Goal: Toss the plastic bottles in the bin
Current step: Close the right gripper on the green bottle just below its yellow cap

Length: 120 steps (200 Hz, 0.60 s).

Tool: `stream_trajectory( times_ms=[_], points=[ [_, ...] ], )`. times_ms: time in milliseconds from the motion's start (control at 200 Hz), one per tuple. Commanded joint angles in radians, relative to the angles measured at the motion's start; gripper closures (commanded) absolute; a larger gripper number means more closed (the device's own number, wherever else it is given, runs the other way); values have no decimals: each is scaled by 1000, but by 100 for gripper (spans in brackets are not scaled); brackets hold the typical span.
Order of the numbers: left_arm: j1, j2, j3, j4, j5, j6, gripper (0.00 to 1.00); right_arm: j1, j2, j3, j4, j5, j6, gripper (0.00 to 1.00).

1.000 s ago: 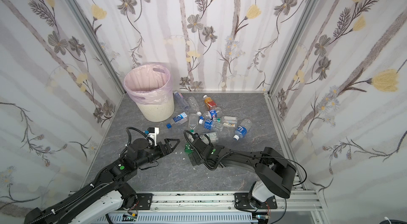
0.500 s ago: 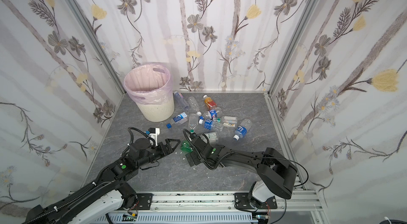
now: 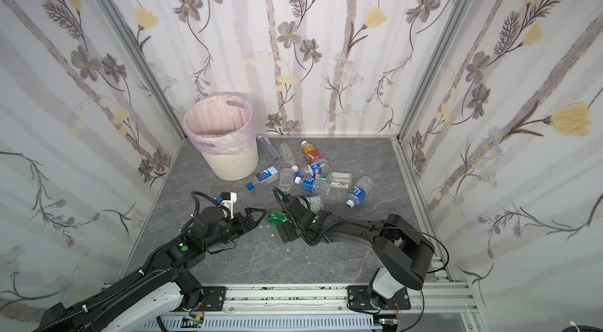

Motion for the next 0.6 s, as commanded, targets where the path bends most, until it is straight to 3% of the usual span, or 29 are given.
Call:
stream_trajectory(
  times_ms=[0, 400, 595],
  points=[
    [0, -7, -8, 28, -7, -18, 0, 2, 23, 8, 58, -52, -5, 11],
    [15, 7, -13, 28, -13, -41, 0, 14, 49, -10, 99, -82, 9, 24],
    [36, -4, -24, 28, -2, -62, 0, 13, 59, -4, 115, -94, 13, 35]
  ],
)
